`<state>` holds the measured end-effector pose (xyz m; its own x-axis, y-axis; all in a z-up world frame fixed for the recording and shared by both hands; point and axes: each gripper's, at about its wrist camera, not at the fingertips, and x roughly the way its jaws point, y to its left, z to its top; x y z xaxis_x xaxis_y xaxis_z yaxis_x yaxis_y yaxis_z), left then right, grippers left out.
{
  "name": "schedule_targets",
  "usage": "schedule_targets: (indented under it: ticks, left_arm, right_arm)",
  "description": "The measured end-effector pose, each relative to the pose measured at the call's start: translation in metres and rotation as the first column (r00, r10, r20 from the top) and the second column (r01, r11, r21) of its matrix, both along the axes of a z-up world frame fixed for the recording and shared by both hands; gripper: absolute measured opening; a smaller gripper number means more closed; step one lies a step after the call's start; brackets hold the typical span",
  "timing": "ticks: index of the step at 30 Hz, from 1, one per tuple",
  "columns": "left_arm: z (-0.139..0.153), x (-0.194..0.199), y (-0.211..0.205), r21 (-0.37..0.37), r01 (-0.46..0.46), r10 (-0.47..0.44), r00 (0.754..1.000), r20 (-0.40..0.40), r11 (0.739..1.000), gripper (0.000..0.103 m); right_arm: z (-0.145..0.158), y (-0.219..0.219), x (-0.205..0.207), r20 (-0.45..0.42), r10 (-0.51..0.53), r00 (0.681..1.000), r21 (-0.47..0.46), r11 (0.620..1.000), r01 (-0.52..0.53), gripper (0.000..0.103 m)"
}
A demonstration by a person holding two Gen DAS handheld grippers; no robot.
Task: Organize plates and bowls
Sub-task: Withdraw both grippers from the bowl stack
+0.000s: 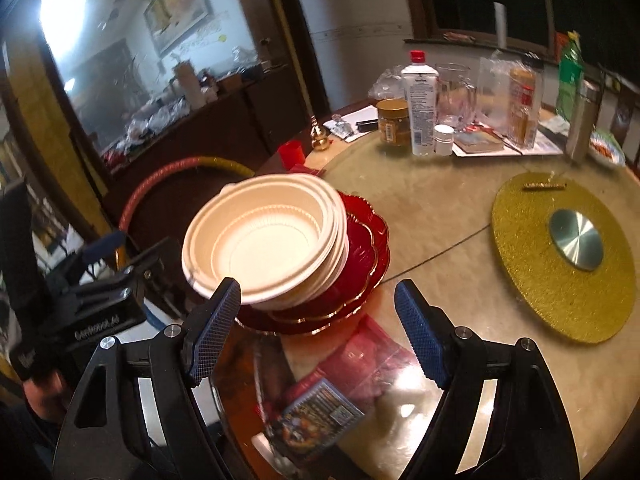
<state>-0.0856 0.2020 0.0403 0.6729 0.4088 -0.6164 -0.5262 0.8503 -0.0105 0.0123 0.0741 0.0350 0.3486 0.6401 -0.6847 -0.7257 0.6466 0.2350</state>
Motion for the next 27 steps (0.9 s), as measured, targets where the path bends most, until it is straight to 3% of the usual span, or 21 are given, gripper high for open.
schedule_targets:
  ticks: [10, 11, 12, 27]
  left_arm:
    - [-0.006, -0.001, -0.004, -0.019, 0.031, -0.032, 0.999, -0.034, 0.999, 0.103]
    - [-0.006, -0.001, -0.004, -0.02, 0.033, -0.034, 0.999, -0.036, 0.999, 0.103]
    - [-0.007, -0.001, -0.005, -0.021, 0.033, -0.034, 0.999, -0.038, 0.999, 0.103]
    - [-0.01, 0.002, -0.006, -0.058, 0.066, -0.07, 0.996, -0.064, 0.996, 0.103]
  right_arm:
    - [-0.006, 0.006, -0.014, 0.062, 0.054, 0.997, -0.088, 0.995, -0.049, 0.08]
    - [-0.007, 0.007, -0.015, 0.063, 0.06, 0.996, -0.1, 0.993, -0.054, 0.085]
    - [-0.008, 0.009, -0.016, 0.067, 0.063, 0.996, -0.116, 0.992, -0.055, 0.102]
    - [-0.017, 0.02, -0.02, 0.097, 0.079, 0.992, -0.178, 0.982, -0.061, 0.103]
